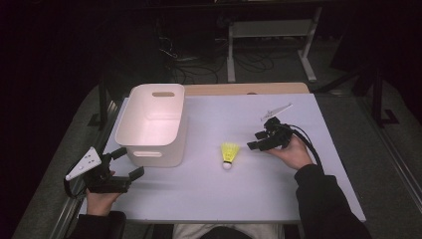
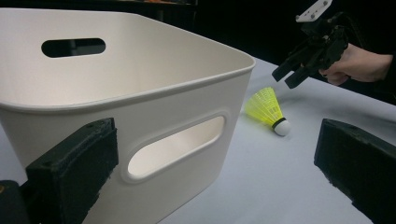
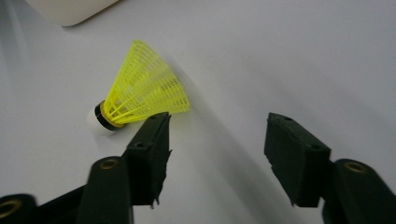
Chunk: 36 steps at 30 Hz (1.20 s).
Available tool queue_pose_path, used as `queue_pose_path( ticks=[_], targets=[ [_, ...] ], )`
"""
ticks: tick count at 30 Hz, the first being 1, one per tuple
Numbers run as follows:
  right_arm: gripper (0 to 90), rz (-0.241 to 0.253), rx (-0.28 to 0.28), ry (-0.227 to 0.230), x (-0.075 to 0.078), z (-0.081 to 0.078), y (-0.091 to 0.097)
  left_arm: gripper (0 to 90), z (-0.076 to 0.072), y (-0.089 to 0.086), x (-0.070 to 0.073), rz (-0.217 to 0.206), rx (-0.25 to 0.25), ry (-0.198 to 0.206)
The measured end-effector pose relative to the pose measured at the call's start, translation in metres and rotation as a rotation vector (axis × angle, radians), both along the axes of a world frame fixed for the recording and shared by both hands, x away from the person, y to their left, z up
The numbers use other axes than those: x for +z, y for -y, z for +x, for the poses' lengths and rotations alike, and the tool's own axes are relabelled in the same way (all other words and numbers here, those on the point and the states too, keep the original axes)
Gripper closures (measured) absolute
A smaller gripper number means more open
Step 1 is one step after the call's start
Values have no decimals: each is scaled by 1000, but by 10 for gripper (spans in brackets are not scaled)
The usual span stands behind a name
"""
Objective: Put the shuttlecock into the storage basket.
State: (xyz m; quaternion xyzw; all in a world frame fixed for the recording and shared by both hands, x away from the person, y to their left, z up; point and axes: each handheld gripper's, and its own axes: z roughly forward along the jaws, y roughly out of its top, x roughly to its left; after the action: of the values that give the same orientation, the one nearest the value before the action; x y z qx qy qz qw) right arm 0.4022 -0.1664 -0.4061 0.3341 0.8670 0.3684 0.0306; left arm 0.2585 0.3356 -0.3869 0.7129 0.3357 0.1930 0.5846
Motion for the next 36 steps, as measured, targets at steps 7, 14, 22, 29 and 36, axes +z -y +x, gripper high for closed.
queue_pose_path(
  ticks=[7,14,22,29,36],
  targets=[
    [650,7,41,-50,-7,2,-7,0,0,0,0,0,0,0],
    [836,-12,45,-55,-11,3,-12,0,0,0,0,0,-1,1],
    [887,-26,42,-84,-18,4,-22,0,0,0,0,0,-1,1],
    [888,-46,18,-100,-22,8,-29,0,0,0,0,-3,-1,1],
    [888,-38,12,-106,-25,9,-34,0,0,0,0,-3,-2,1]
  ],
)
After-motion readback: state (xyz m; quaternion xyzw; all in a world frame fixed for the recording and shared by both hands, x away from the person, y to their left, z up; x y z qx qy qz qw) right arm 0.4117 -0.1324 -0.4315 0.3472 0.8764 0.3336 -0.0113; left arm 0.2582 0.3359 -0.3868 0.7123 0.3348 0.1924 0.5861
